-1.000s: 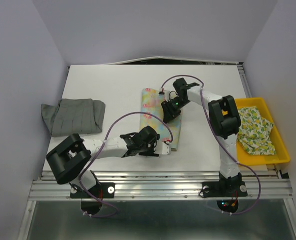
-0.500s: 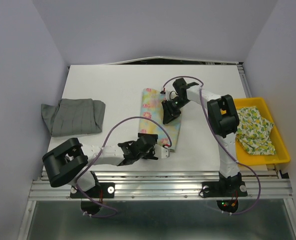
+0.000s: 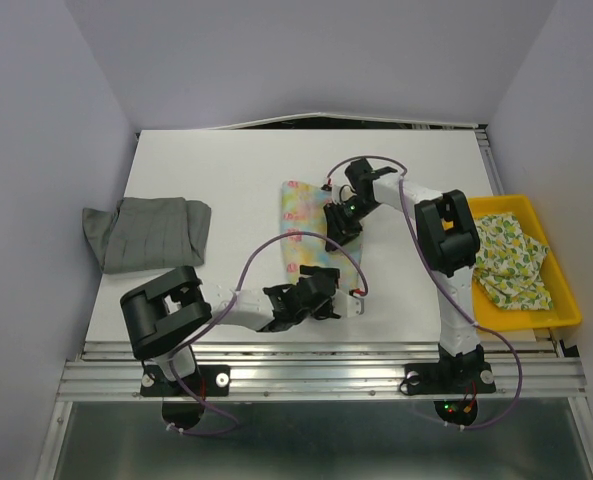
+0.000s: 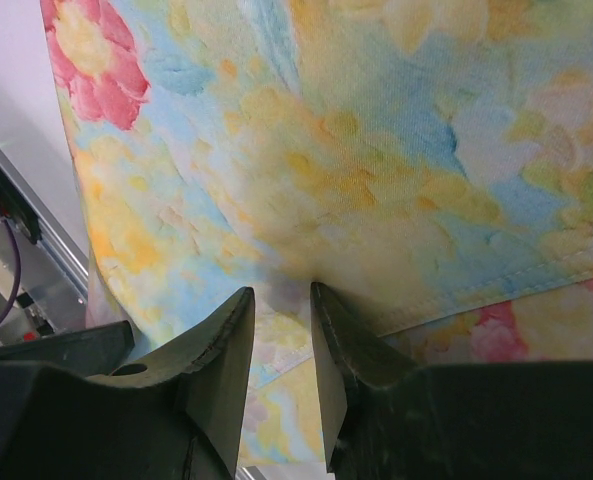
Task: Fold and stack the skirts
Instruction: Fold the skirt
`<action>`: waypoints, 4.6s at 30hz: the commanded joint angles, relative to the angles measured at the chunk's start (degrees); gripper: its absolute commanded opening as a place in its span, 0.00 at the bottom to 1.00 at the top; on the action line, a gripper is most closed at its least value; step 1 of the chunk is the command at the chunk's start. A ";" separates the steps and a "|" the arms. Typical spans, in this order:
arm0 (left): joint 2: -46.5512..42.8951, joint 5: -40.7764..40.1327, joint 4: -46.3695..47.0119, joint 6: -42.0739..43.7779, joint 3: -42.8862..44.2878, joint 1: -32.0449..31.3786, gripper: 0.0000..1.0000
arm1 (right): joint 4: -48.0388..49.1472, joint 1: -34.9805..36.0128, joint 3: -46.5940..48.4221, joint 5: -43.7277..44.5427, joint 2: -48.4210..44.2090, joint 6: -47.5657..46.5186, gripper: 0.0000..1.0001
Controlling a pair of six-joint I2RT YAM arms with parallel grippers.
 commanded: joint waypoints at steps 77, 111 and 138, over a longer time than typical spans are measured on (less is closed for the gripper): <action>-5.54 4.20 -16.52 -11.02 1.55 -3.11 0.00 | -3.80 2.39 -3.49 16.74 6.93 -4.96 0.41; -6.95 12.28 -31.37 -11.63 8.31 -2.32 0.00 | -5.12 2.39 2.75 16.03 4.83 -5.84 0.57; -8.62 33.12 -51.34 -14.45 18.25 -0.39 0.00 | -0.90 -1.12 24.56 10.24 8.34 -13.48 0.67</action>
